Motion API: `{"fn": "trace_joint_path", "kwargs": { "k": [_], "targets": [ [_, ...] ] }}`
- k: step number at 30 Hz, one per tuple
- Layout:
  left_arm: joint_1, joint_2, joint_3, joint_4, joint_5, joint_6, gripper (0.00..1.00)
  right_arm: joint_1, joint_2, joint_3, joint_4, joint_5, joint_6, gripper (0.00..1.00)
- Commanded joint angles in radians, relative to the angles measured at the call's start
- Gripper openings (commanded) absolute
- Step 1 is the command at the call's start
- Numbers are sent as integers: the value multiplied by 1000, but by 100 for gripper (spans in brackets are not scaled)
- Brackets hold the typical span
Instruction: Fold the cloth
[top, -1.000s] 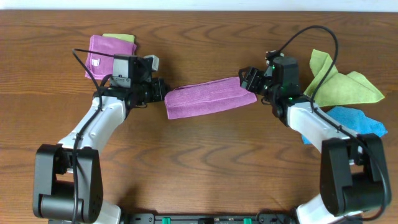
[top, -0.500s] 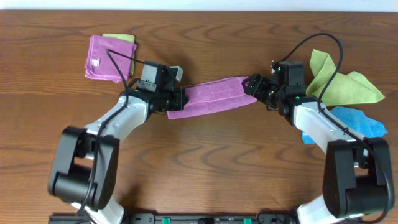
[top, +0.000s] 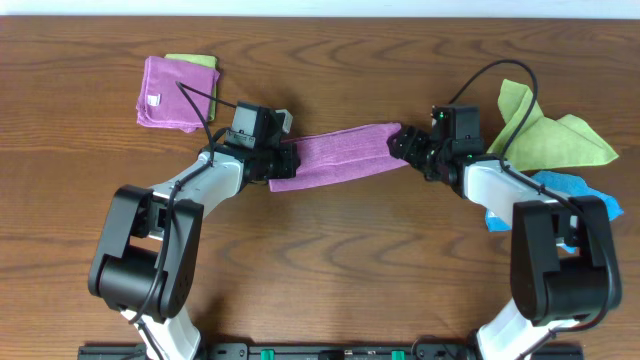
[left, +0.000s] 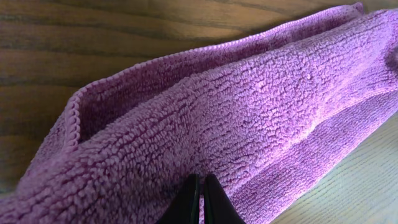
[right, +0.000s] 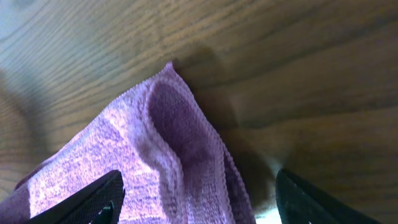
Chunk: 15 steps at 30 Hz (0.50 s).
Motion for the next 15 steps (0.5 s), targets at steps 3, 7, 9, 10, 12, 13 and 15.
{"fn": "trace_joint_path", "kwargs": {
  "k": [3, 7, 9, 10, 12, 13, 15],
  "targets": [
    [-2, 12, 21, 2, -21, -13, 6, 9, 29, 10, 45, 4, 27, 76],
    [-2, 12, 21, 6, -20, -30, 6, 37, 61, 10, 91, 4, 29, 73],
    [-2, 12, 21, 8, -18, -31, 6, 49, 86, 10, 104, 3, 47, 72],
    [-2, 12, 21, 8, -18, -31, 6, 53, 99, 10, 111, 3, 52, 71],
    [-2, 12, 21, 8, -18, -31, 6, 61, 122, 10, 122, 0, 53, 60],
    [-2, 12, 21, 8, -17, -31, 6, 64, 127, 10, 128, 0, 53, 53],
    [-2, 12, 21, 8, -18, -35, 6, 65, 126, 10, 150, -2, 42, 24]
  ]
}}
